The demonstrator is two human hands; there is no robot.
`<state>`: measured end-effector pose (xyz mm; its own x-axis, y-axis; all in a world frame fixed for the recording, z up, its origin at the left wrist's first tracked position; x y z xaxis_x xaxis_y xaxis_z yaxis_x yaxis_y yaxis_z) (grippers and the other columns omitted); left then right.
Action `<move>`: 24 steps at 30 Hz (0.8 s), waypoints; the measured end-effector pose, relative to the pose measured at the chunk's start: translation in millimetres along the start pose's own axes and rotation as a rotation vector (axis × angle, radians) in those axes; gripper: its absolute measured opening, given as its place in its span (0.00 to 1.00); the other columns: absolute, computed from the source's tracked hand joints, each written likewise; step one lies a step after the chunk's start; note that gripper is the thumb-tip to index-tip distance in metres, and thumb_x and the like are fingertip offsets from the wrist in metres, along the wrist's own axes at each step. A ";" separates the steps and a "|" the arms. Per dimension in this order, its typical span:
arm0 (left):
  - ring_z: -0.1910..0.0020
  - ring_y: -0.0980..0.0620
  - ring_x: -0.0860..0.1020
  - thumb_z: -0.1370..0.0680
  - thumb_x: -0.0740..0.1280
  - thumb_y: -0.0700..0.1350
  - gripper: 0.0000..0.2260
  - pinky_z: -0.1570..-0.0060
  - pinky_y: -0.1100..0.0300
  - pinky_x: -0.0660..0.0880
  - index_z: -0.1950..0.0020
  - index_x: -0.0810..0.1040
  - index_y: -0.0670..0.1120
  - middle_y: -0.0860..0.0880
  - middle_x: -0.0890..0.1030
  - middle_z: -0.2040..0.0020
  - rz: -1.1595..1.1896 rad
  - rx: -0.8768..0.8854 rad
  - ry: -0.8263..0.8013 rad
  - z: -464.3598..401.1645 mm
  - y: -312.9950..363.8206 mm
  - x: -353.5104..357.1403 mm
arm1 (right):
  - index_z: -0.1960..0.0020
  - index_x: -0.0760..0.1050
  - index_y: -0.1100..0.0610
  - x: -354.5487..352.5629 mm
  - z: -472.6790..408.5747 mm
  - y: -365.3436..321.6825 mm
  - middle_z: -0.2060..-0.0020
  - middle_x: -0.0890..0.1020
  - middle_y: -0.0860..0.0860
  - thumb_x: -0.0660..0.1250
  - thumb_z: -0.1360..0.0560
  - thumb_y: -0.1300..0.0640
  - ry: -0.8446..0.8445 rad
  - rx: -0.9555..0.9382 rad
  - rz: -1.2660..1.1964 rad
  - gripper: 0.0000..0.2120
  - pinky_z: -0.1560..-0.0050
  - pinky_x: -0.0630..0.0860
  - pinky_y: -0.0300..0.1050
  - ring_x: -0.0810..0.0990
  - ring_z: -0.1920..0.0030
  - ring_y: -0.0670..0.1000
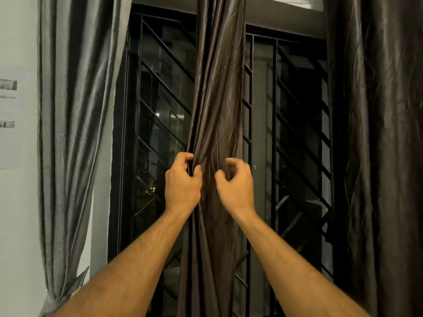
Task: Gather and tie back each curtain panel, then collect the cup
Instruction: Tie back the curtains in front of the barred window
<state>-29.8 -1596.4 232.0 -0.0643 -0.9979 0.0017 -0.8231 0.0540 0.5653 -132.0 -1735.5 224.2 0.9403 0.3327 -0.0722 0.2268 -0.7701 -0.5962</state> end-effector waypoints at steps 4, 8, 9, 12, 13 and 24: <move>0.56 0.53 0.82 0.21 0.73 0.47 0.19 0.70 0.68 0.69 0.35 0.69 0.58 0.52 0.81 0.50 0.068 -0.069 0.007 0.8 -4.2 3.9 | 0.17 0.53 0.52 18.4 -23.3 9.9 0.21 0.67 0.52 0.65 0.17 0.48 -0.159 0.249 -0.111 0.34 0.27 0.65 0.44 0.67 0.23 0.53; 0.55 0.61 0.83 0.21 0.69 0.39 0.11 0.57 0.67 0.79 0.41 0.83 0.50 0.57 0.85 0.54 0.127 0.049 -0.118 6.4 12.4 22.3 | 0.23 0.67 0.51 48.0 -26.4 -19.0 0.33 0.76 0.45 0.51 0.18 0.32 -0.383 0.137 -0.283 0.33 0.36 0.68 0.36 0.74 0.31 0.45; 0.54 0.60 0.83 0.22 0.69 0.37 0.11 0.53 0.62 0.81 0.43 0.84 0.49 0.55 0.85 0.53 0.158 0.057 -0.160 8.0 13.7 26.7 | 0.25 0.70 0.50 50.8 -28.1 -24.7 0.35 0.77 0.43 0.52 0.20 0.29 -0.415 0.129 -0.279 0.34 0.35 0.69 0.37 0.75 0.34 0.43; 0.60 0.57 0.82 0.26 0.68 0.37 0.09 0.59 0.60 0.78 0.52 0.86 0.45 0.52 0.84 0.59 0.298 0.030 -0.297 5.8 11.7 34.5 | 0.39 0.81 0.51 42.2 -45.5 -19.9 0.45 0.85 0.48 0.67 0.19 0.45 -0.332 0.181 -0.219 0.14 0.37 0.78 0.47 0.83 0.43 0.47; 0.64 0.57 0.81 0.26 0.68 0.39 0.08 0.64 0.62 0.76 0.54 0.86 0.47 0.53 0.84 0.64 0.340 0.006 -0.315 3.3 10.1 33.9 | 0.41 0.82 0.54 36.8 -50.3 -14.4 0.47 0.86 0.52 0.67 0.19 0.53 -0.282 0.204 -0.188 0.09 0.39 0.80 0.50 0.84 0.44 0.52; 0.43 0.48 0.80 0.23 0.76 0.49 0.21 0.49 0.57 0.75 0.33 0.78 0.45 0.47 0.78 0.38 -0.059 -0.274 -0.030 -72.0 -26.0 5.8 | 0.47 0.79 0.45 18.4 -56.8 4.8 0.56 0.84 0.39 0.64 0.19 0.58 -0.217 0.173 -0.258 0.10 0.65 0.74 0.25 0.82 0.57 0.36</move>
<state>31.9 -1606.1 276.7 -0.0407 -0.9974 -0.0603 -0.6428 -0.0201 0.7658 -99.2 -1764.0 265.5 0.7781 0.6255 -0.0585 0.3852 -0.5486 -0.7420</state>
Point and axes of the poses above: each hand's wrist, its own z-axis away from the middle knuckle, its own x-axis out of the palm, y = z × x, the point moved 8 cm from there along -z, towards the middle knuckle
